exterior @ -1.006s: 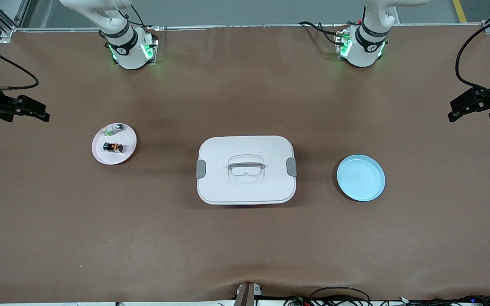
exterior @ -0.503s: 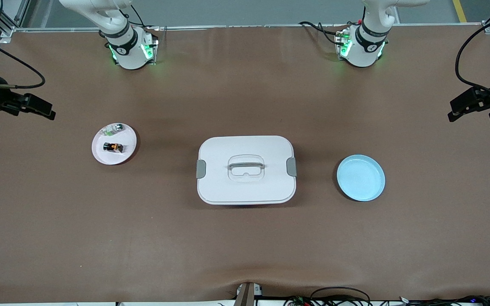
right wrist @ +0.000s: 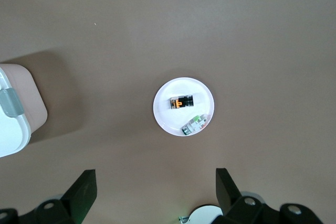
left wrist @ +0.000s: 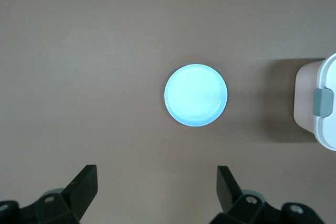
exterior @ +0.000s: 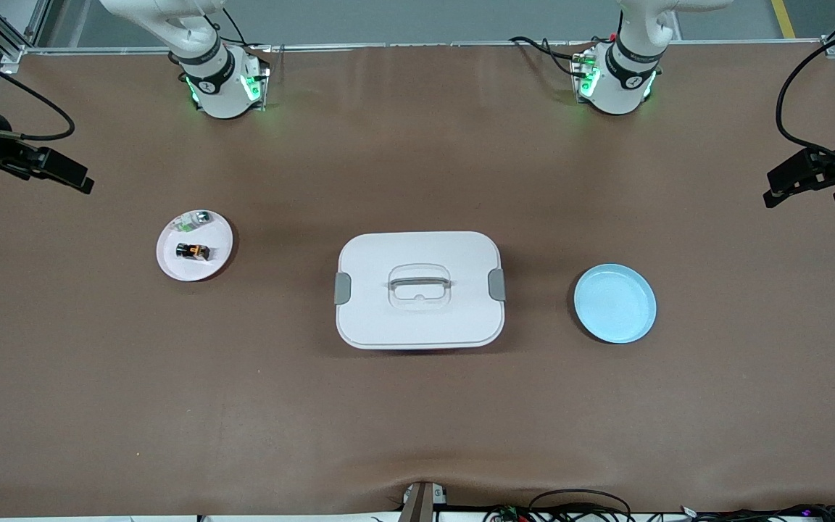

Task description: Transfer orange switch to right arm and place

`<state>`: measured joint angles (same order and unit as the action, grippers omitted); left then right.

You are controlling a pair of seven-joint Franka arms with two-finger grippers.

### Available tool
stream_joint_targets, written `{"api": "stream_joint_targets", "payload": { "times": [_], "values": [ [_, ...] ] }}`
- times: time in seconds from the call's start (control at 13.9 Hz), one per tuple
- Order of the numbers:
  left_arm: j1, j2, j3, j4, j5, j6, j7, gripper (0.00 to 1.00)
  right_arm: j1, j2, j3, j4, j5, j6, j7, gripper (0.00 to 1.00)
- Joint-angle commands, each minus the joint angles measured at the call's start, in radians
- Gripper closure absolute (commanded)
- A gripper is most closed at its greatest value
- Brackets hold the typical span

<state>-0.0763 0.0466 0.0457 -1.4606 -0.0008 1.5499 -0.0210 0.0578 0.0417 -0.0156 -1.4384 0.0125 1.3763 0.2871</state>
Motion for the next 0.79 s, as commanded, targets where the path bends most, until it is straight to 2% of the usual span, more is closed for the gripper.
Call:
{"api": "stream_joint_targets", "payload": {
  "times": [0.0,0.72],
  "values": [
    [0.003,0.001,-0.001,0.014,-0.013,0.001,0.018,0.00,0.022,-0.019,-0.001,0.010,-0.017,-0.022,0.006,0.00],
    [0.001,0.001,-0.001,0.014,-0.011,0.009,0.018,0.00,0.030,-0.051,0.013,0.013,-0.019,-0.046,0.006,0.00]
  ]
}}
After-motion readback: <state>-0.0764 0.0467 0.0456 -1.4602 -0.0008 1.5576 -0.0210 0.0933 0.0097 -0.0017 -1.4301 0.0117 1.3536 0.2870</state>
